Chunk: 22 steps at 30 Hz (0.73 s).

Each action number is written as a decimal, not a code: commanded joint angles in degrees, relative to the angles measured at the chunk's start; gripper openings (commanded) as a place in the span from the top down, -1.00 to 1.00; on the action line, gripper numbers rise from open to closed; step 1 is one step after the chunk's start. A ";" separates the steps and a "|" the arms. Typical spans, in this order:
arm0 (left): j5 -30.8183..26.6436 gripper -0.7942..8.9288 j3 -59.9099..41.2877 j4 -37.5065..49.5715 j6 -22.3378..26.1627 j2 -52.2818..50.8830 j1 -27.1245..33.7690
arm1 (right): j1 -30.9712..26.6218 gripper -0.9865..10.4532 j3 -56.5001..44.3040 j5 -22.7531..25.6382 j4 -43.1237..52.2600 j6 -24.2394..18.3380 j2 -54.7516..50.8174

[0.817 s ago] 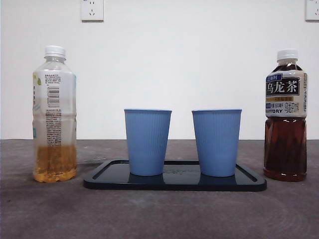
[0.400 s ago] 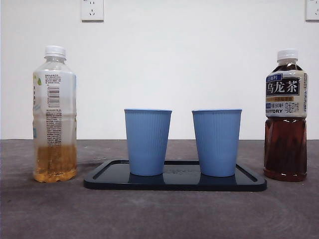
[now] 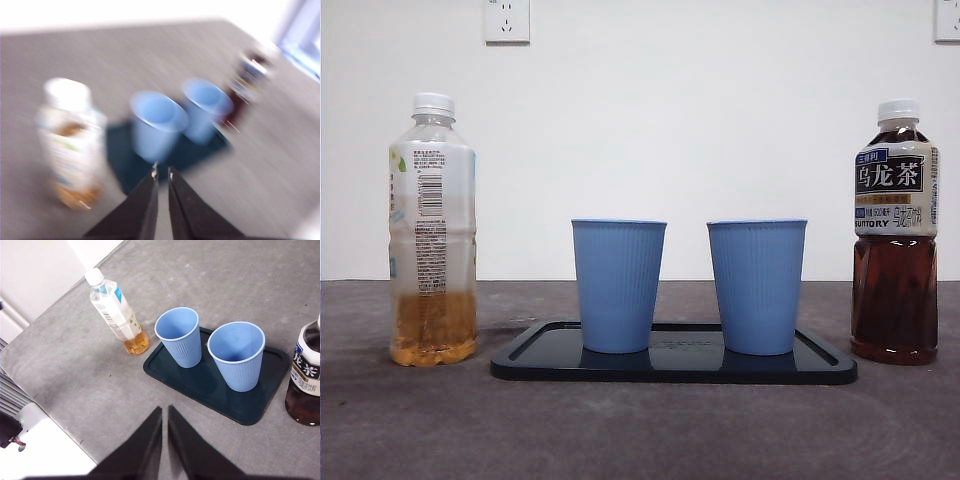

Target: Pour the drink into the cup

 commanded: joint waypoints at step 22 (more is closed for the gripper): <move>-11.15 0.77 -44.15 25.57 1.40 -28.11 24.98 | 0.24 0.80 0.96 -0.13 0.74 -0.46 0.26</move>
